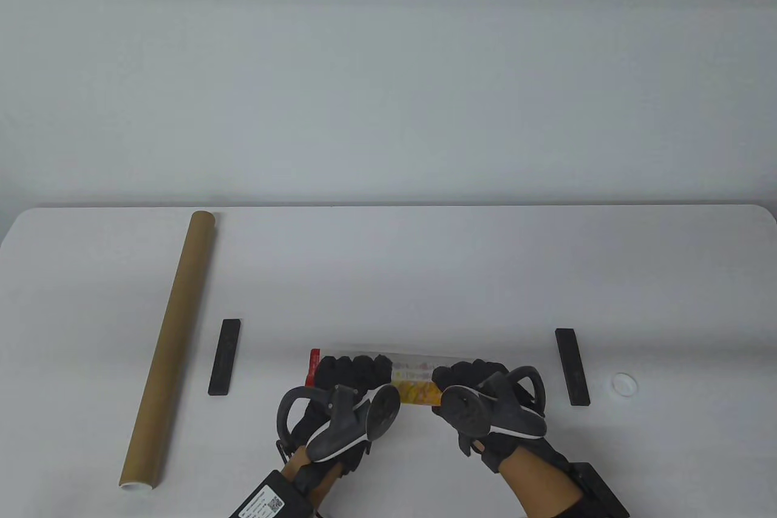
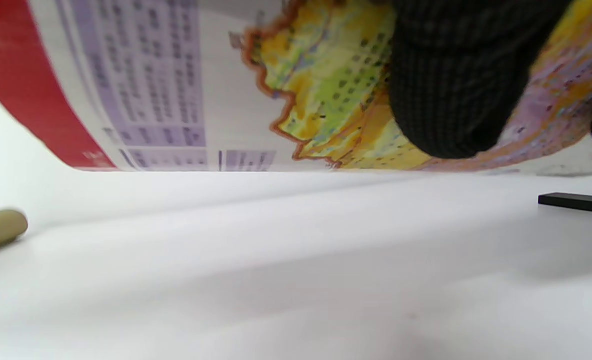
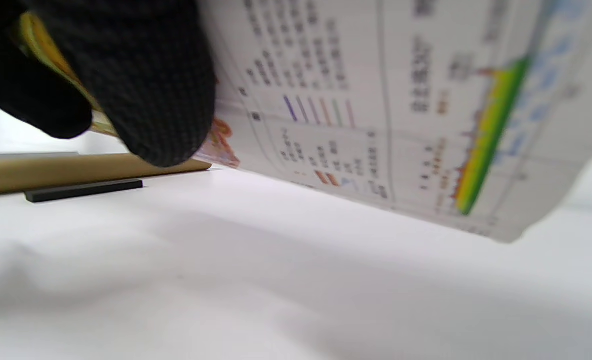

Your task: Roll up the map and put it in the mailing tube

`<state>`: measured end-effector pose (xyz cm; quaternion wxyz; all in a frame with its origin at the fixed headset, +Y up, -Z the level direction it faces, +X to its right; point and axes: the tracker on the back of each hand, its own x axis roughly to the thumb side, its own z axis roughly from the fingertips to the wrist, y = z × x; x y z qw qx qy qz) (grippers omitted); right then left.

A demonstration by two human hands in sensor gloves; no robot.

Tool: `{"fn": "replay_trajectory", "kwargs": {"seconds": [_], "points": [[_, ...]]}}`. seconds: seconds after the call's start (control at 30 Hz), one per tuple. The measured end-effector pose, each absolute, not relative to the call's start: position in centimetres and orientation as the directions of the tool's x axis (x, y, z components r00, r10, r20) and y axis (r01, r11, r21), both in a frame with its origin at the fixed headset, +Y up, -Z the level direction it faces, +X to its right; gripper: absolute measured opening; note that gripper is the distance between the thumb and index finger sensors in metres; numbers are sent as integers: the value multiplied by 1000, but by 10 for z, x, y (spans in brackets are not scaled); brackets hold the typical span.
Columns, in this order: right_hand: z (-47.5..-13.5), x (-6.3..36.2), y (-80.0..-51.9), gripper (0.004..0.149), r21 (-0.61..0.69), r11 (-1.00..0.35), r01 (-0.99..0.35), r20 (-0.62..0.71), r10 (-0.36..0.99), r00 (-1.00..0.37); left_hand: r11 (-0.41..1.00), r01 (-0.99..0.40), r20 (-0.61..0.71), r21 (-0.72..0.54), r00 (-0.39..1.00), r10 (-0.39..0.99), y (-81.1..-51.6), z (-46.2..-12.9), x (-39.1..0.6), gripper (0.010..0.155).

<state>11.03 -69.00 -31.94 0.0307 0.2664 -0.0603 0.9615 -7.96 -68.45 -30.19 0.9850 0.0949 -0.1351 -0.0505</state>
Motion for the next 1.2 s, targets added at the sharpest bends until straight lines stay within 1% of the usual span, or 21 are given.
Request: {"fn": "replay_trajectory", "kwargs": {"seconds": [0.07, 0.13, 0.23, 0.43, 0.5, 0.73, 0.77, 0.87, 0.97, 1.0, 1.07, 1.13, 1.2], "points": [[-323, 114, -693, 55, -31, -989, -143, 521, 106, -847, 962, 79, 265, 262, 952, -151, -684, -300, -79, 63], [-326, 115, -696, 55, 32, -984, -174, 523, 165, -836, 953, 101, 265, 284, 947, -180, -685, -300, -79, 61], [-326, 115, -697, 56, 34, -985, -171, 529, 163, -833, 955, 109, 262, 274, 948, -183, -684, -302, -78, 55], [-322, 113, -697, 62, -41, -990, -135, 545, 91, -833, 975, 97, 260, 200, 954, -148, -685, -305, -80, 51], [-319, 110, -695, 63, -94, -991, -96, 549, 29, -836, 985, 72, 257, 158, 960, -112, -686, -307, -82, 51], [-310, 104, -689, 64, -240, -970, -19, 548, -120, -828, 999, -37, 230, -19, 972, 41, -690, -316, -90, 51], [-309, 103, -688, 63, -260, -966, -8, 549, -140, -824, 998, -52, 226, -44, 972, 61, -691, -317, -91, 50], [-307, 101, -687, 63, -277, -961, 8, 548, -165, -820, 993, -80, 226, -86, 969, 97, -692, -319, -94, 50], [-308, 101, -687, 60, -265, -964, 10, 548, -159, -821, 993, -79, 235, -84, 967, 97, -692, -318, -93, 51], [-308, 101, -687, 59, -266, -964, 11, 546, -160, -823, 995, -75, 240, -66, 967, 88, -692, -317, -92, 52], [-309, 102, -687, 58, -256, -967, 19, 542, -160, -825, 999, -44, 247, -32, 968, 51, -692, -315, -90, 55], [-310, 103, -687, 57, -237, -971, 8, 540, -139, -830, 1000, 11, 258, 25, 966, -17, -691, -313, -88, 59], [-312, 105, -688, 56, -217, -976, -6, 540, -115, -834, 998, 32, 255, 54, 966, -45, -690, -312, -87, 61]]}}
